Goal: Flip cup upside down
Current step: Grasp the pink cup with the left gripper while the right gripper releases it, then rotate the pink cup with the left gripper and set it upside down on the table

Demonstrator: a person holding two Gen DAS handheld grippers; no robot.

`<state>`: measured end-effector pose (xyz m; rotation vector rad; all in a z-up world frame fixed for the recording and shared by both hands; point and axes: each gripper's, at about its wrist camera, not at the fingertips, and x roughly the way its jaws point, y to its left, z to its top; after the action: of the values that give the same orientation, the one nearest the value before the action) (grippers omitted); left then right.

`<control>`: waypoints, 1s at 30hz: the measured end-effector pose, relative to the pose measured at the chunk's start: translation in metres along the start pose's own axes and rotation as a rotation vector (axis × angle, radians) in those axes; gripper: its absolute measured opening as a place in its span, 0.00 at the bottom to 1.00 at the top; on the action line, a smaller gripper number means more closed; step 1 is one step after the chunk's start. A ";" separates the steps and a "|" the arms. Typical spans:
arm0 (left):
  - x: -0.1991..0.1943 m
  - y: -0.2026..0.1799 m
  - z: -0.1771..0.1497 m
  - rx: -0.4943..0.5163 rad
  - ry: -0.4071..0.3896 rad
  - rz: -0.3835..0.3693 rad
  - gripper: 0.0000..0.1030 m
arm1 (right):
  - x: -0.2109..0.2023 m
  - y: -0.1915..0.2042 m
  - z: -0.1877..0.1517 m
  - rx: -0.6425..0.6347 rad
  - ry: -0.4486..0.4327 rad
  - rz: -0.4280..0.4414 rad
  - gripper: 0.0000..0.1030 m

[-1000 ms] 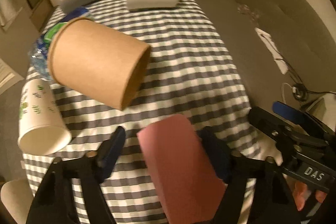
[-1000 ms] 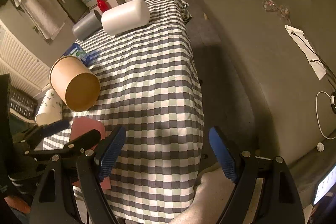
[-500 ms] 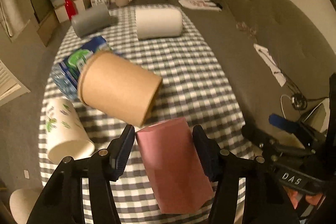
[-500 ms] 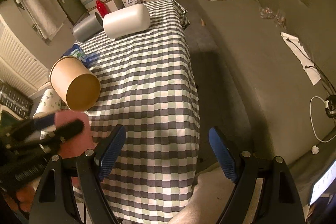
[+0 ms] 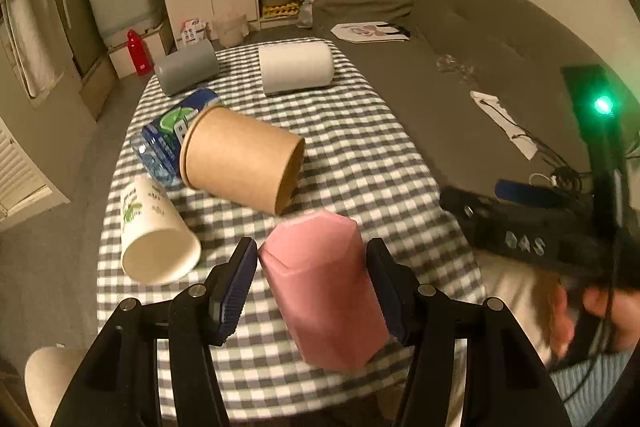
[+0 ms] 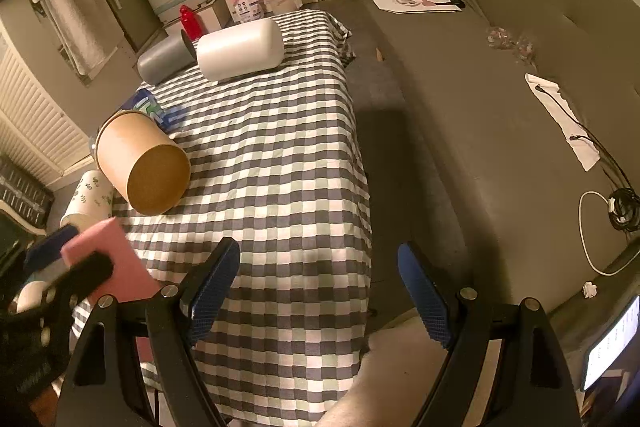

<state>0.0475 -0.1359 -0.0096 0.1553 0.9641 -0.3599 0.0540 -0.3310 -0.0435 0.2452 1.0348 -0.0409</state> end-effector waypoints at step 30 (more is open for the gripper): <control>0.051 0.005 -0.004 -0.008 -0.052 0.022 0.59 | -0.005 0.002 -0.002 -0.008 -0.018 -0.014 0.79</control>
<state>0.0731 -0.1419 -0.0540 0.1488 0.9116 -0.3383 0.0499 -0.3294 -0.0405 0.2295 1.0184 -0.0516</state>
